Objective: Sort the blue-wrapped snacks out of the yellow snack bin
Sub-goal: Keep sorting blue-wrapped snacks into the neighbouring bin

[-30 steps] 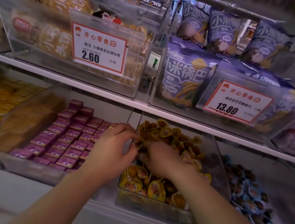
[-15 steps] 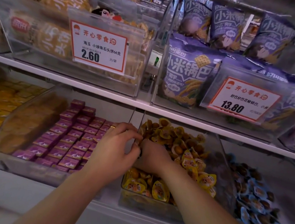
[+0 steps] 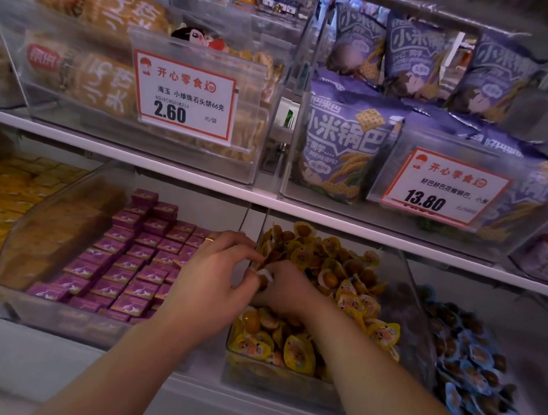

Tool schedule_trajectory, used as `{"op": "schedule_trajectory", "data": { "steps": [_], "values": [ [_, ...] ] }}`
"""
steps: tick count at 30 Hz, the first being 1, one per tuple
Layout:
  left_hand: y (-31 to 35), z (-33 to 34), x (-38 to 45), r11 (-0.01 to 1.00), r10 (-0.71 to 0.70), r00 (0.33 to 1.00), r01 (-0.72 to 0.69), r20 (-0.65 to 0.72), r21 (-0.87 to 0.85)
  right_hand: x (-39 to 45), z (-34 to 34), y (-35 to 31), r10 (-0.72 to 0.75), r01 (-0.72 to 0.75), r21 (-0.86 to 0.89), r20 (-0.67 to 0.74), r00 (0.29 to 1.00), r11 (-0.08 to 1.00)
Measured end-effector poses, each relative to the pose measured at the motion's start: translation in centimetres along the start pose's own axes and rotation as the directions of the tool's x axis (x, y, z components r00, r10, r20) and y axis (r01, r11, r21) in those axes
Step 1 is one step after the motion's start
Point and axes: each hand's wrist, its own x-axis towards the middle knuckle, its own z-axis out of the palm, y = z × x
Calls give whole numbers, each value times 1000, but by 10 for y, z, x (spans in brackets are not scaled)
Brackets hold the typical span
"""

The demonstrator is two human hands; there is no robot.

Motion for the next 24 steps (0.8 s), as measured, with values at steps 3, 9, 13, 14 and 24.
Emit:
{"op": "schedule_trajectory", "data": {
  "steps": [3,9,13,14,24],
  "values": [
    [-3,0,1,1000,21,1000,-21,-15,8,-11,-20,3,31,-40,255,40,999,966],
    [18,9,-5,966,221,970,-204,-97,157,-40,-61,26,149,-114,480,-36,988,870],
    [43,38,-18,948,315,949,-315,-2,40,-62,-88,29,134,-128,41,-250,959,991],
    [48,44,-22,969,246,969,-246,19,-31,-68,-91,26,104,-114,-11,-330,938,993],
    [70,37,-6,-156,-377,665,641,645,-752,-111,-45,-6,-275,307,283,-146,950,909]
  ]
}}
